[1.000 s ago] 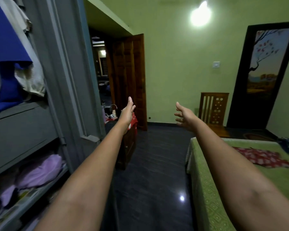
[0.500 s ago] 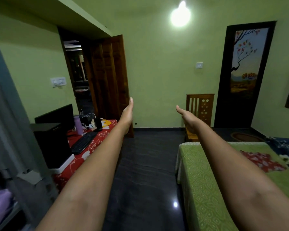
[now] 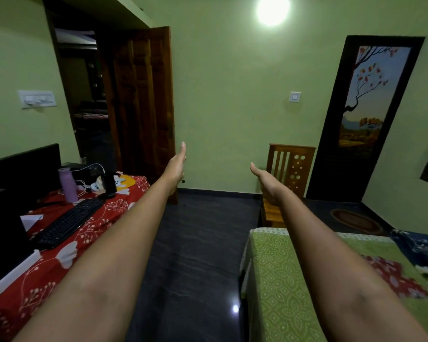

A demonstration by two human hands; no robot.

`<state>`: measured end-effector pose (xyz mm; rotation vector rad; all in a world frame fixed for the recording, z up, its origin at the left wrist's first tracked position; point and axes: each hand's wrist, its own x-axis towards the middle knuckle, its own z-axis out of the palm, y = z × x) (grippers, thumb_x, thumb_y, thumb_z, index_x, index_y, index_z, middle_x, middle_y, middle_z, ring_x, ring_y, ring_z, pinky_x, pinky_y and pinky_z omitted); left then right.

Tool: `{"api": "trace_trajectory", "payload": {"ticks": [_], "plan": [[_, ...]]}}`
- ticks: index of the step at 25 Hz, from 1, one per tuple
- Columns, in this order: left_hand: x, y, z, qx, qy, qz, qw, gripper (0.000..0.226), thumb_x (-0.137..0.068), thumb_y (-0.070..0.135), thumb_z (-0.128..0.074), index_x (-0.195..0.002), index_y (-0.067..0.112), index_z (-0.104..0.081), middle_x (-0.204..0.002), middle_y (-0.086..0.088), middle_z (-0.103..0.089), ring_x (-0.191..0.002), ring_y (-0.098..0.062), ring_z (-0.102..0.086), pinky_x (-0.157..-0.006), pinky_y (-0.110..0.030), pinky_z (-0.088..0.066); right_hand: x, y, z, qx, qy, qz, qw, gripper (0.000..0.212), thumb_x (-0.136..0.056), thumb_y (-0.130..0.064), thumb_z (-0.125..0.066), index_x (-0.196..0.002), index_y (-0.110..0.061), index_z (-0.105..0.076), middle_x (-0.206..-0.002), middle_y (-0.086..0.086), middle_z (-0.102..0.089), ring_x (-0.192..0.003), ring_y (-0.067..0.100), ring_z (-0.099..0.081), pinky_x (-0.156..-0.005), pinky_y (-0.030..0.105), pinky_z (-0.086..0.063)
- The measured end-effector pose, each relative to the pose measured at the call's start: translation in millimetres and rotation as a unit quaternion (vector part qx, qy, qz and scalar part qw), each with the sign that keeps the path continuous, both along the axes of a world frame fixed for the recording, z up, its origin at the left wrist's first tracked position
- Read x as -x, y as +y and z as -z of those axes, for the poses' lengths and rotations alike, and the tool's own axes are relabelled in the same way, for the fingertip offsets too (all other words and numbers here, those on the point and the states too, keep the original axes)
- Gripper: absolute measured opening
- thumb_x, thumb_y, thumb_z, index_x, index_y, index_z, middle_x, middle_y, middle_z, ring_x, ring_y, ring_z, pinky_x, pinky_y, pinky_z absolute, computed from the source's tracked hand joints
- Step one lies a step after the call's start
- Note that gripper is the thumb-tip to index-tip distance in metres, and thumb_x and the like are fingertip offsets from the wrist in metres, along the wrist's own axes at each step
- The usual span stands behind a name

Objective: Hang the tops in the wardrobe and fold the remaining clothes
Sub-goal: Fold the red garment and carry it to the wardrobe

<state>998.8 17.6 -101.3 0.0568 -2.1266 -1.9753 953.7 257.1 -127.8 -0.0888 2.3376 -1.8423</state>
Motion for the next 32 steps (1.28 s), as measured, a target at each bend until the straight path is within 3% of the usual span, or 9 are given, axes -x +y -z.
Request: {"api": "trace_trajectory", "payload": {"ticks": [5, 7, 9, 11, 13, 15, 19, 24, 32], "plan": [[146.2, -27.6, -14.8, 0.037, 0.021, 0.030, 0.999, 0.070, -0.096, 0.061, -0.019, -0.152, 0.021, -0.013, -0.158, -0.006, -0.018, -0.146, -0.026, -0.016, -0.119, -0.044, -0.015, 132.4, 0.3, -22.1, 0.002, 0.029, 0.043, 0.999, 0.082, -0.090, -0.064, -0.040, -0.153, -0.018, -0.012, -0.155, 0.008, -0.023, -0.139, 0.030, -0.028, -0.113, 0.044, -0.023], [209.5, -38.1, -33.1, 0.043, 0.030, 0.030, 0.998, 0.067, -0.098, 0.058, -0.021, -0.152, 0.020, -0.014, -0.158, -0.005, -0.019, -0.146, -0.024, -0.016, -0.119, -0.044, -0.015, 180.6, -2.6, -43.8, 0.014, 0.040, 0.057, 0.997, 0.075, -0.093, -0.060, -0.037, -0.152, -0.017, -0.018, -0.130, 0.002, -0.048, -0.088, 0.011, -0.050, -0.077, 0.019, -0.049], [272.9, -41.4, -44.5, 0.046, 0.041, 0.034, 0.998, 0.065, -0.099, 0.056, -0.022, -0.152, 0.019, -0.015, -0.158, -0.004, -0.021, -0.146, -0.022, -0.017, -0.119, -0.043, -0.014, 230.7, 0.2, -54.7, 0.025, 0.056, 0.088, 0.994, 0.073, -0.093, -0.060, -0.037, -0.152, -0.019, -0.021, -0.144, 0.007, -0.039, -0.069, 0.003, -0.035, -0.047, 0.009, -0.044], [328.7, -37.3, -42.6, 0.053, 0.031, 0.043, 0.997, 0.065, -0.099, 0.055, -0.023, -0.152, 0.018, -0.016, -0.157, -0.003, -0.023, -0.145, -0.020, -0.018, -0.119, -0.043, -0.015, 274.8, 4.5, -51.7, 0.030, 0.048, 0.109, 0.992, 0.072, -0.094, -0.059, -0.037, -0.152, -0.020, -0.019, -0.157, 0.011, -0.018, -0.097, 0.012, -0.050, -0.093, 0.027, -0.050], [381.8, -25.7, -30.9, 0.063, 0.012, 0.054, 0.996, 0.065, -0.100, 0.054, -0.023, -0.152, 0.016, -0.018, -0.157, -0.002, -0.024, -0.145, -0.019, -0.020, -0.119, -0.042, -0.016, 316.5, 12.4, -40.6, 0.018, 0.035, 0.133, 0.990, 0.071, -0.095, -0.057, -0.036, -0.152, -0.019, -0.015, -0.159, 0.010, -0.012, -0.131, 0.026, -0.038, -0.116, 0.047, -0.020], [431.8, -9.5, -20.8, 0.066, 0.005, 0.069, 0.995, 0.064, -0.100, 0.053, -0.023, -0.151, 0.015, -0.019, -0.157, -0.002, -0.025, -0.145, -0.018, -0.020, -0.119, -0.040, -0.016, 356.8, 27.7, -30.7, 0.016, 0.028, 0.146, 0.989, 0.069, -0.095, -0.057, -0.036, -0.152, -0.020, -0.019, -0.159, 0.009, -0.013, -0.143, 0.033, -0.019, -0.116, 0.050, -0.016], [538.6, 43.7, -24.7, 0.057, 0.021, 0.102, 0.993, 0.062, -0.101, 0.051, -0.025, -0.151, 0.015, -0.022, -0.156, -0.002, -0.027, -0.144, -0.017, -0.023, -0.119, -0.038, -0.017, 448.3, 87.6, -44.7, 0.024, 0.040, 0.166, 0.985, 0.080, -0.087, -0.068, -0.041, -0.151, -0.024, -0.024, -0.151, 0.009, -0.030, -0.128, 0.029, -0.042, -0.102, 0.047, -0.037], [661.4, 167.0, -65.2, 0.026, 0.059, 0.180, 0.982, 0.063, -0.100, 0.053, -0.025, -0.150, 0.016, -0.025, -0.155, -0.001, -0.030, -0.144, -0.018, -0.024, -0.119, -0.040, -0.018, 530.2, 195.2, -85.8, 0.091, 0.101, 0.237, 0.962, 0.068, -0.096, -0.055, -0.037, -0.152, -0.023, -0.015, -0.158, -0.001, -0.013, -0.146, 0.021, -0.010, -0.115, 0.033, -0.015], [730.0, 435.7, -42.1, 0.014, 0.012, 0.442, 0.897, 0.068, -0.098, 0.059, -0.022, -0.151, 0.016, -0.023, -0.155, 0.002, -0.028, -0.143, -0.020, -0.023, -0.119, -0.041, -0.016, 501.2, 376.1, -45.1, 0.065, 0.061, 0.463, 0.882, 0.067, -0.096, -0.053, -0.039, -0.151, -0.022, -0.018, -0.159, 0.003, -0.007, -0.147, 0.020, -0.006, -0.118, 0.036, -0.008]]}}
